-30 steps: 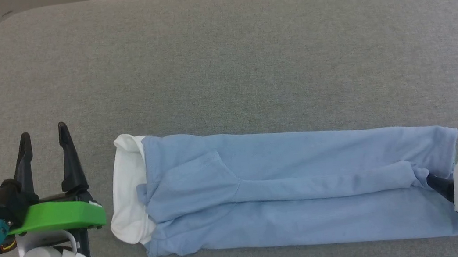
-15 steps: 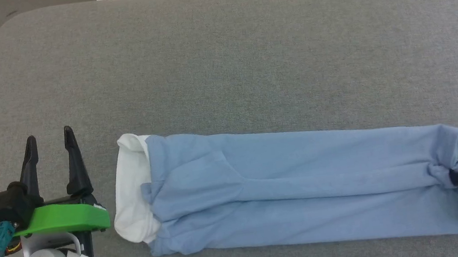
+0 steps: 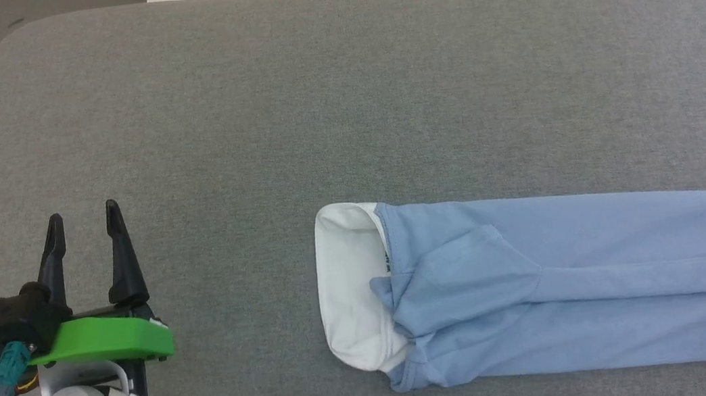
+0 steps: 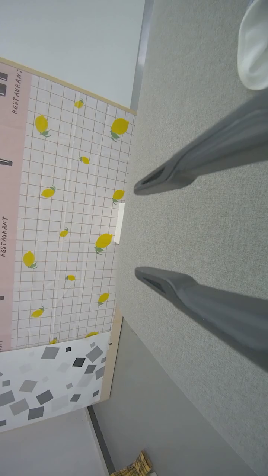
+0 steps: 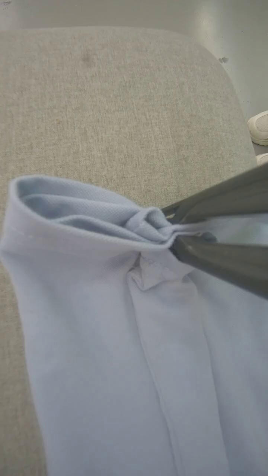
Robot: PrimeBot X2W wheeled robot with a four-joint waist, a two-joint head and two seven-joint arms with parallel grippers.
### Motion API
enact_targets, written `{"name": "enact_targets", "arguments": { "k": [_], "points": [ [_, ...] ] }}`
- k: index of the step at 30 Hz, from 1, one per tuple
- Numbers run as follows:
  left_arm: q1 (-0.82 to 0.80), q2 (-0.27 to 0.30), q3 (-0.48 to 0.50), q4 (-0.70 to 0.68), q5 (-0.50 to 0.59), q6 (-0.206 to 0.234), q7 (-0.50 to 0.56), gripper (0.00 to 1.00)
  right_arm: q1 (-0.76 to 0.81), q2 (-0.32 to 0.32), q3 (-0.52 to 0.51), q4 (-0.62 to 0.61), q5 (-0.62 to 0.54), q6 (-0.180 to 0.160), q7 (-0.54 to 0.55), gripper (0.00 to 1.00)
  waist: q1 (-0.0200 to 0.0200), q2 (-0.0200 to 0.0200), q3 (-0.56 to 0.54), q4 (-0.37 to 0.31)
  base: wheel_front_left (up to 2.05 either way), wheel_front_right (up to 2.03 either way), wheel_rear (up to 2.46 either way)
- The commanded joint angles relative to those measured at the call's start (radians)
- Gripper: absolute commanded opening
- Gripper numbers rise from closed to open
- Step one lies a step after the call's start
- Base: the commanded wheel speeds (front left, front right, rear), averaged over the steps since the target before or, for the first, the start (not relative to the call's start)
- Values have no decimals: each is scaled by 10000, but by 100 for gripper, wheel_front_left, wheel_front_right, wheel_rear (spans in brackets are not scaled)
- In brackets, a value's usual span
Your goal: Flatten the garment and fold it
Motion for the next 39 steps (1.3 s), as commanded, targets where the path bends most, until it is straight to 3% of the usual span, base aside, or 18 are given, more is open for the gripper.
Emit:
{"name": "enact_targets", "arguments": {
  "k": [1, 7, 14, 22, 27, 31, 39],
  "points": [
    [-94, -42, 43, 22, 77, -42, -37, 100, -161, 72, -37, -133, -262, -84, 190, 0, -1, -1, -81, -27, 0, 0, 0],
    [67, -143, 64, 127, 113, -75, -37, 100, 172, 135, 829, -1416, -520, -84, 1698, 0, -1, -1, -424, -112, 0, 0, 0],
    [282, -186, 157, 222, 155, -99, -37, 100, 835, 106, 2274, -4196, 451, -84, 3636, 0, -1, -1, -862, -242, 0, 0, 0],
    [363, -233, 159, 253, 157, -124, -38, 100, 884, 890, 4136, -6286, 1340, -84, 4319, 0, -1, -1, -1023, -196, 0, 0, 0],
    [489, -253, 166, 248, 168, -135, -38, 100, 285, 1821, 5310, -6161, 1571, -84, 3737, 0, -1, -1, -1009, -95, 0, 0, 0],
    [542, -267, 96, 238, 253, -142, -38, 100, -403, 2637, 6179, -5358, 1566, -84, 3130, 0, -1, -1, -934, 98, 0, 0, 0],
    [505, -257, -65, 329, 373, -155, -38, 100, -1501, 3639, 7360, -3563, 1315, -84, 2078, 0, -1, -1, -791, 427, 0, 0, 0]
  ]
}}
